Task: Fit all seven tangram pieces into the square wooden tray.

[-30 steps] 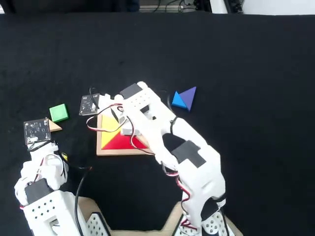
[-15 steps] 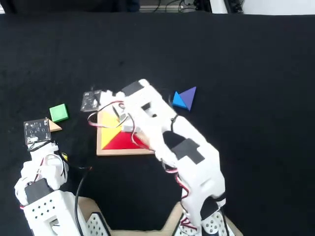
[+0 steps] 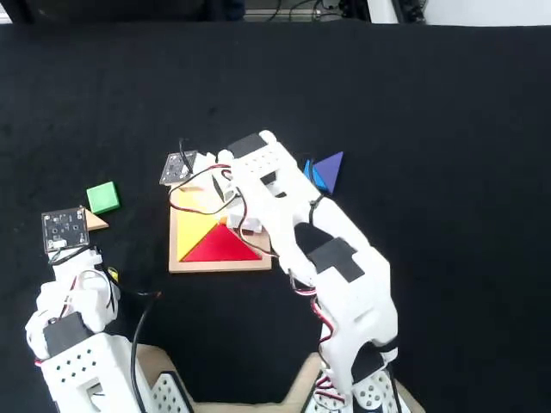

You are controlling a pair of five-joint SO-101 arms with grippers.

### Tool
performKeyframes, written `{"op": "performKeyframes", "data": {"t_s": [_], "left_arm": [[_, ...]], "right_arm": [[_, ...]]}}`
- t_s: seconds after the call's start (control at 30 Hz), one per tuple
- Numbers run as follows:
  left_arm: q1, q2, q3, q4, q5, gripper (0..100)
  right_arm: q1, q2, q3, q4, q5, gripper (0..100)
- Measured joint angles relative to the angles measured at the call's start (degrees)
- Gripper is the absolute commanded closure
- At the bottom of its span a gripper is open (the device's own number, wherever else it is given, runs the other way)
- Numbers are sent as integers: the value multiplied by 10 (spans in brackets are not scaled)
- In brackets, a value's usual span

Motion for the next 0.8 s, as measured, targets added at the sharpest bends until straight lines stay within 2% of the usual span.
{"op": "performKeyframes", "data": {"t_s": [0.1, 0.17, 0.33, 0.5, 0.8], "left_arm": [[0, 0, 0, 0, 0, 819], [0, 0, 0, 0, 0, 819], [0, 0, 0, 0, 0, 819], [0, 0, 0, 0, 0, 819], [0, 0, 0, 0, 0, 819]], "right_arm": [[0, 0, 0, 3, -32, 770], [-5, 0, 0, 7, -55, 725], [-25, 0, 0, 7, -69, 790], [-26, 0, 0, 7, -36, 779], [-26, 0, -27, 9, -34, 782]]}}
